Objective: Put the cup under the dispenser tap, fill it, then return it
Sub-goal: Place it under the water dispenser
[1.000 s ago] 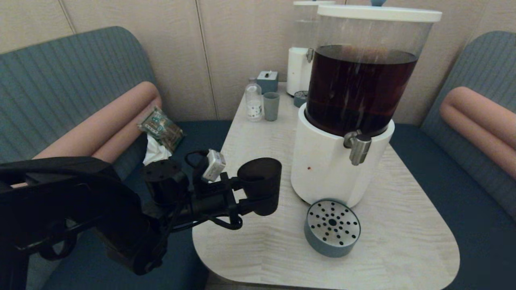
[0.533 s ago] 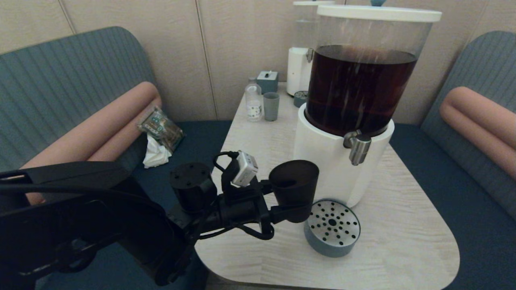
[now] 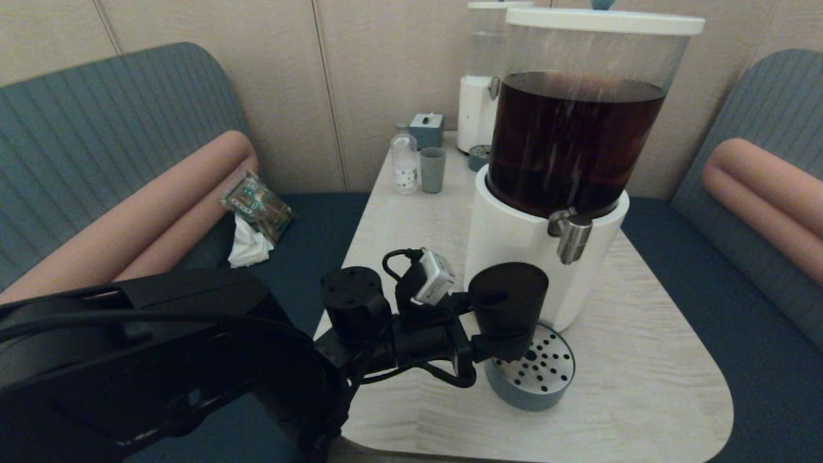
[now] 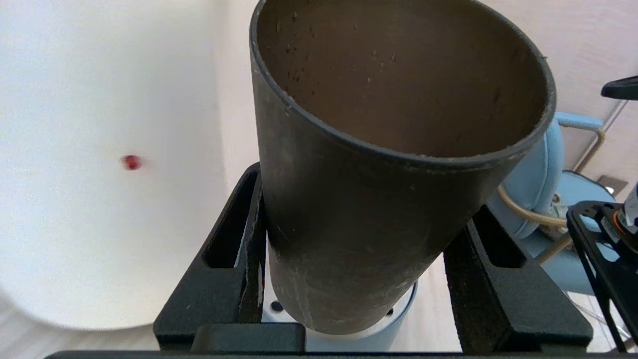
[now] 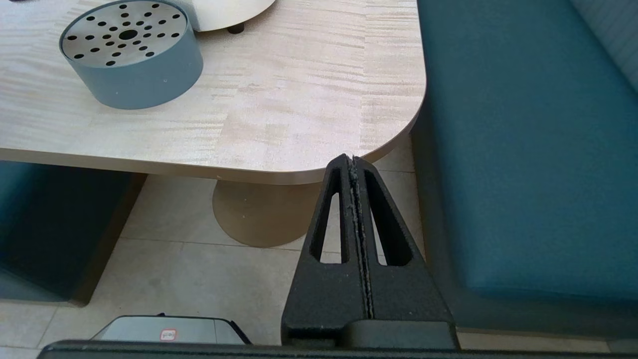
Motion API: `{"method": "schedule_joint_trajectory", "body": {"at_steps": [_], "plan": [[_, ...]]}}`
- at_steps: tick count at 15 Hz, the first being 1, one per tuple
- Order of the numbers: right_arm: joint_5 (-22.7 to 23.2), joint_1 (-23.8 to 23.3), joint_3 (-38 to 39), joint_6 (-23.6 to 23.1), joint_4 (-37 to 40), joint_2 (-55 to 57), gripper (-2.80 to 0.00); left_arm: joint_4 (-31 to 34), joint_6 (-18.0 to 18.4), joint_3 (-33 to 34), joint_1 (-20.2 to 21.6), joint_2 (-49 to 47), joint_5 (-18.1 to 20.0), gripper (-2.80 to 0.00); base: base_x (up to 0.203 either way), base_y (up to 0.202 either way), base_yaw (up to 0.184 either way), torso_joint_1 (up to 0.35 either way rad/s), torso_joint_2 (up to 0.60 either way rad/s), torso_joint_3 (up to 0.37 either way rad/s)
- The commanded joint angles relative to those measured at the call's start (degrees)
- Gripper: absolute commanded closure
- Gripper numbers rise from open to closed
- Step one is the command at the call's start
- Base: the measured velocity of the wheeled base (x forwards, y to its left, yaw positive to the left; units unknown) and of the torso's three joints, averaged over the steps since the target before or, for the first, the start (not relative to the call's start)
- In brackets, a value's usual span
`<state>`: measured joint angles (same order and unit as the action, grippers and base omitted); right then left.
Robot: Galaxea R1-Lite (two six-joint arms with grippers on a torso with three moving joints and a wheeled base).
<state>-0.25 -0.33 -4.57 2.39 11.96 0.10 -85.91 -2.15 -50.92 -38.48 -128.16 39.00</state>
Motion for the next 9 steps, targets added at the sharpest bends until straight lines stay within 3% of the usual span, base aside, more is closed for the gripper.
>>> {"method": "schedule_joint_trajectory", "body": {"at_steps": [1, 9], "plan": [[0.0, 0.0, 0.0, 0.0, 0.1, 0.1, 0.00, 0.0, -0.1, -1.4, -0.9, -1.8, 0.1, 0.00, 0.000, 0.000, 0.000, 0.000, 0.00, 0.000], [0.0, 0.0, 0.0, 0.0, 0.1, 0.1, 0.00, 5.6, 0.0, -10.1, -1.8, -6.2, -0.2, 0.00, 0.000, 0.000, 0.000, 0.000, 0.00, 0.000]]}}
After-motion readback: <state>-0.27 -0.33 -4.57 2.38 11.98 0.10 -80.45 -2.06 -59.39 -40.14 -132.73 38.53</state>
